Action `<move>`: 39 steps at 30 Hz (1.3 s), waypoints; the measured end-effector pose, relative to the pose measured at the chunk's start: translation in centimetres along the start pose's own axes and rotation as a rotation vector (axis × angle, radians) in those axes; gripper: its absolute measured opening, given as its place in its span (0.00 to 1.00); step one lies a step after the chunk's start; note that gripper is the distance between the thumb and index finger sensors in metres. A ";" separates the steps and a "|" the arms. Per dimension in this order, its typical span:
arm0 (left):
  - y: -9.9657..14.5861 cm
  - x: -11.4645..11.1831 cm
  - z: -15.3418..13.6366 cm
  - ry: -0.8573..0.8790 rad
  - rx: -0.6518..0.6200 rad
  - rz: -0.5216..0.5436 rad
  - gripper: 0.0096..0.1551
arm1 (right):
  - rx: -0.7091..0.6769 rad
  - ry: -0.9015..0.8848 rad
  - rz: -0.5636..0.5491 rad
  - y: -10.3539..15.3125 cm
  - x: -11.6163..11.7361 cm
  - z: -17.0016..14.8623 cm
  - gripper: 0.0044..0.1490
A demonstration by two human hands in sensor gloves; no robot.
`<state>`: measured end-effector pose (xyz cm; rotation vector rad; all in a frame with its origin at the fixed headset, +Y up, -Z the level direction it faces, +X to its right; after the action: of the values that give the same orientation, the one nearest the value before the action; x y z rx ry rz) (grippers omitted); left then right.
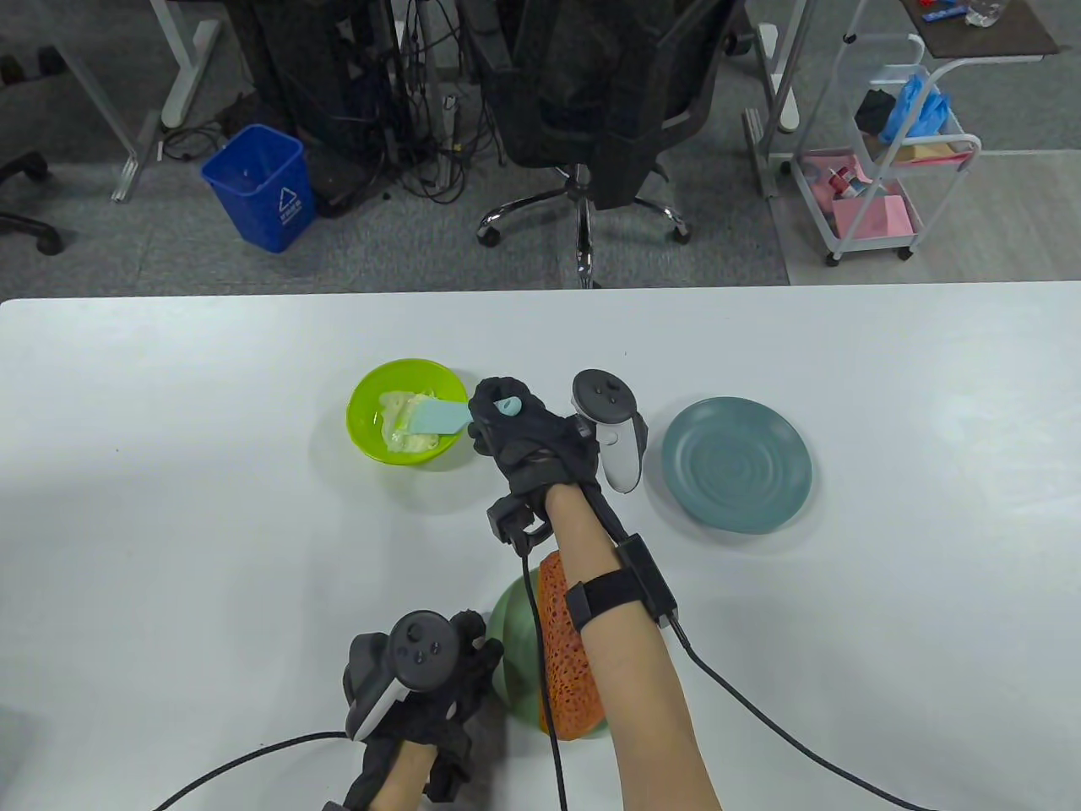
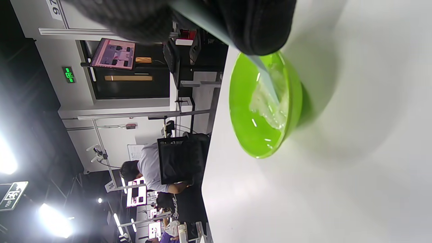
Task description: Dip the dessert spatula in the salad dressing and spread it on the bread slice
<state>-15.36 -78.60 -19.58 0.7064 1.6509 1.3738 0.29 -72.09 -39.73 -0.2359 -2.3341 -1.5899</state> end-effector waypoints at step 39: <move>0.0 0.2 0.1 -0.001 -0.004 0.014 0.31 | 0.014 0.012 -0.035 -0.2 0.1 0.4 0.35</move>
<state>-15.38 -78.41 -19.60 0.7171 1.6451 1.3857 0.07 -71.79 -40.06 -0.1834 -2.3521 -1.5860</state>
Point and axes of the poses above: the tracker on the back of each hand, its own z axis roughly to the thumb side, its own y axis roughly from the fingertips to the wrist, x = y × z, the point moved 3 cm from there along -y, roughly from the wrist to the fingertips, and after that the axes turned 4 degrees about x, right-handed, at the moved point
